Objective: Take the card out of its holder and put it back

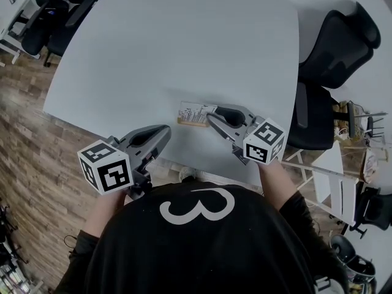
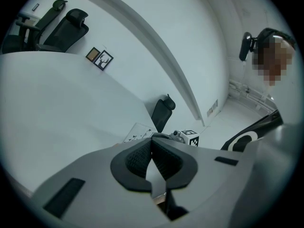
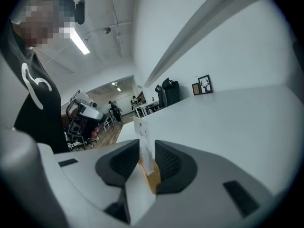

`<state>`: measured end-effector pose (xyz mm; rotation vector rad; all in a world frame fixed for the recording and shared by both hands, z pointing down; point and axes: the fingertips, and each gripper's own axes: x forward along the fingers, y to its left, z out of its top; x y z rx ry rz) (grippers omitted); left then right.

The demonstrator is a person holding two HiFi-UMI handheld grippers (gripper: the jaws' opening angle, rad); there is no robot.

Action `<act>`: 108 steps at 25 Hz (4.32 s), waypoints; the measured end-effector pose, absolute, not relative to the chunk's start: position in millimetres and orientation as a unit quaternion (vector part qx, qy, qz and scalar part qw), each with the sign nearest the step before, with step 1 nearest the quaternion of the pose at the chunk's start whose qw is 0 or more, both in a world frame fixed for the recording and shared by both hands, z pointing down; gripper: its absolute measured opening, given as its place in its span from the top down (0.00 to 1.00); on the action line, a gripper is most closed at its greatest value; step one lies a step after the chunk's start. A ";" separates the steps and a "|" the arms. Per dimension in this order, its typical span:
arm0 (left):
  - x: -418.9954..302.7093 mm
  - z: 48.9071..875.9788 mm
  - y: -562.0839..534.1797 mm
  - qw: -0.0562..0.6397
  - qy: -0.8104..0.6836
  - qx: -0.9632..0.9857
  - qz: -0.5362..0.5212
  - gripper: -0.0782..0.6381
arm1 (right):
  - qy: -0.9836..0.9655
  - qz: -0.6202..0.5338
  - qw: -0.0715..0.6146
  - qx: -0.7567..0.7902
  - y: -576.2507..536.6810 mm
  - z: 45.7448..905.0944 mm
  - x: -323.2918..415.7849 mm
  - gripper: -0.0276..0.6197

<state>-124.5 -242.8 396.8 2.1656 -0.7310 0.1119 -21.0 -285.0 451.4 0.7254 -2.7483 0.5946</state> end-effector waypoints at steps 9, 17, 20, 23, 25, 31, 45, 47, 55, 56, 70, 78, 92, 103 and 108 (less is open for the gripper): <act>-130.2 400.2 -241.6 0.415 -0.300 0.858 0.044 0.88 | -0.943 0.212 0.104 0.236 -287.2 458.5 -23.1 0.83; -128.5 404.8 -243.7 0.418 -0.300 0.856 0.050 0.88 | -0.951 0.221 0.075 0.205 -285.8 456.6 -24.8 0.87; -125.8 405.2 -244.3 0.420 -0.297 0.856 0.052 0.88 | -0.953 0.212 0.074 0.201 -285.5 454.4 -25.8 0.88; -124.2 405.1 -244.1 0.420 -0.295 0.856 0.054 0.88 | -0.954 0.209 0.073 0.202 -283.9 454.9 -26.3 0.88; -123.2 404.4 -243.9 0.420 -0.295 0.857 0.054 0.88 | -0.954 0.210 0.069 0.202 -282.8 455.7 -25.7 0.89; -123.5 405.4 -243.2 0.419 -0.294 0.857 0.058 0.88 | -0.956 0.199 0.064 0.204 -284.9 454.9 -26.0 0.91; -119.3 405.7 -237.9 0.421 -0.300 0.853 0.064 0.88 | -0.963 0.167 0.077 0.195 -279.2 452.4 -24.7 0.92; -119.4 405.9 -236.0 0.421 -0.302 0.853 0.064 0.88 | -0.965 0.156 0.082 0.194 -277.5 451.0 -26.3 0.92; -111.9 395.7 -220.6 0.415 -0.308 0.854 0.060 0.88 | -0.967 0.133 0.074 0.206 -270.3 432.9 -20.9 0.92; -110.7 394.8 -218.5 0.414 -0.310 0.854 0.059 0.88 | -0.967 0.128 0.072 0.209 -269.7 429.3 -19.0 0.92; -103.7 376.5 -176.7 0.405 -0.321 0.856 0.033 0.88 | -0.964 0.066 0.038 0.256 -249.5 361.4 3.6 0.92; -93.8 359.8 -142.0 0.396 -0.326 0.858 0.018 0.88 | -0.966 0.059 0.013 0.252 -196.1 320.8 9.7 0.93; -76.5 328.1 -71.3 0.367 -0.325 0.872 -0.012 0.88 | -0.970 0.048 -0.004 0.239 -93.4 291.5 31.2 0.93; -61.0 301.9 -42.5 0.321 -0.311 0.895 -0.002 0.88 | -0.969 0.037 -0.022 0.244 -66.1 272.4 46.8 0.93; -58.9 298.6 -36.0 0.310 -0.315 0.897 -0.001 0.88 | -0.969 0.032 -0.023 0.245 -58.2 269.2 49.4 0.93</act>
